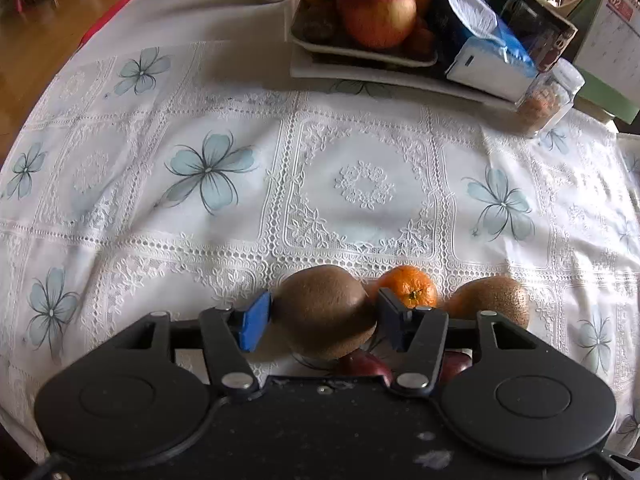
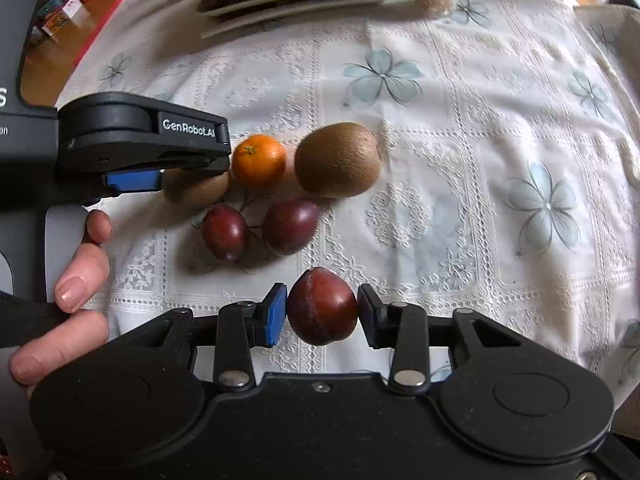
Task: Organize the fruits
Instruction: 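Close left gripper around the brown kiwi and lift it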
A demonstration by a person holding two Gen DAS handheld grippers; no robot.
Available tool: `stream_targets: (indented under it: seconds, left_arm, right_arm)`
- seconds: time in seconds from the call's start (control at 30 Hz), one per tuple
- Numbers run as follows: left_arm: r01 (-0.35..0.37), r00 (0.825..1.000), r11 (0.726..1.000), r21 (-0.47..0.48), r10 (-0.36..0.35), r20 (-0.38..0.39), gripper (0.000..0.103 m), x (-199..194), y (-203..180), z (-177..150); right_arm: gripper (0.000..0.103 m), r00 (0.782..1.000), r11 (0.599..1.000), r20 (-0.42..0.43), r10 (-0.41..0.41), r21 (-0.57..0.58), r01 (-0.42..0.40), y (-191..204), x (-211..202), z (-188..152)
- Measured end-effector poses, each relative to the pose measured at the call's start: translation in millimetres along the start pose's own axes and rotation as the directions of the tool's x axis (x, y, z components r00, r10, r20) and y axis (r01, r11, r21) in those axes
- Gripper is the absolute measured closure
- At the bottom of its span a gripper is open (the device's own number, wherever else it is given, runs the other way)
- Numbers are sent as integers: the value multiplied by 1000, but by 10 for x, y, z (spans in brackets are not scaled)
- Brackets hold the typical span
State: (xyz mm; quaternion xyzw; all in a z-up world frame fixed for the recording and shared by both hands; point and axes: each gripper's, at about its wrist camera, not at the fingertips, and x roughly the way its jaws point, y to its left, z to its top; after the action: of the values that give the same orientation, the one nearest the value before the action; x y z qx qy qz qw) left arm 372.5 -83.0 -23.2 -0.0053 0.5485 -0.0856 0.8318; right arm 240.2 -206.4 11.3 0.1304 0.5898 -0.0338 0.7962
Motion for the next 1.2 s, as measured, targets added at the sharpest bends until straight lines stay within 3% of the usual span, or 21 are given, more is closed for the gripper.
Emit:
stream_targets:
  seconds: [0.57,0.8,1.2]
  left_arm:
    - [-3,1000,999,-45,3,-6,36,17,34,8]
    - [28,998,990,-138,-35,-46,27,81,185,22]
    - [77,993,981,-175,-92,-79,29,88,315,-35]
  right_arm:
    - [55,998,997,-32,-58,45,59,-64,51,-2]
    - [55,997,996,-32,-67,54,69,-76,48,18]
    - [55,996,993,-36,-77,82,80,-168,32,51]
